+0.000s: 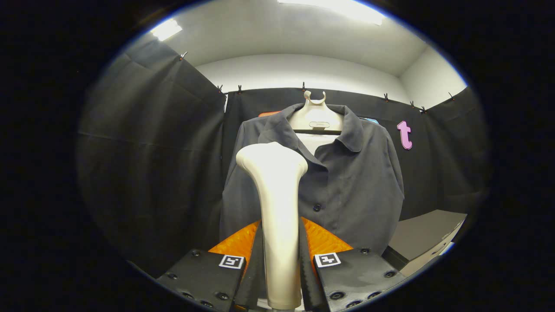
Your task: Iron the clothes twice with a garment steamer, once on the left side and once on the right side.
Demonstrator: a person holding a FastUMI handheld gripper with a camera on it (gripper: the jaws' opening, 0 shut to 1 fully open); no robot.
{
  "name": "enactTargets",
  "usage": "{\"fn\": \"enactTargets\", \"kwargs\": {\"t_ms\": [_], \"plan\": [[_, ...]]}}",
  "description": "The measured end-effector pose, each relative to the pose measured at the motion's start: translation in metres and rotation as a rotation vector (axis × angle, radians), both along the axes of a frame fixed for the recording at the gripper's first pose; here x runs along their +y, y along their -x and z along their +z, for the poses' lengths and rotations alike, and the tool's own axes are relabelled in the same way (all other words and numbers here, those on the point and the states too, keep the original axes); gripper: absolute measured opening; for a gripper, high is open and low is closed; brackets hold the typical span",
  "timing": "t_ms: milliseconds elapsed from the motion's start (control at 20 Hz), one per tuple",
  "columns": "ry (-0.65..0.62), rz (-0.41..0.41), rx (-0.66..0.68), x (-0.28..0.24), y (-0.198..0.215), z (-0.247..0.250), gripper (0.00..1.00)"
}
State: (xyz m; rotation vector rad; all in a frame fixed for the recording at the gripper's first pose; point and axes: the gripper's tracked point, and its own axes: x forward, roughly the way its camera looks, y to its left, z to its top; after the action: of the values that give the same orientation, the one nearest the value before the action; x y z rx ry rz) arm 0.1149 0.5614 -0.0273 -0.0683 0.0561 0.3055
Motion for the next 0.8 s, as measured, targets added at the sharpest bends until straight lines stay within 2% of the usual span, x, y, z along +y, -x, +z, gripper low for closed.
{"fn": "enactTargets", "kwargs": {"t_ms": [300, 800], "plan": [[0.056, -0.035, -0.018, 0.01, -0.017, -0.004, 0.45], [0.069, -0.046, 0.024, 0.016, -0.012, -0.036, 0.45]]}}
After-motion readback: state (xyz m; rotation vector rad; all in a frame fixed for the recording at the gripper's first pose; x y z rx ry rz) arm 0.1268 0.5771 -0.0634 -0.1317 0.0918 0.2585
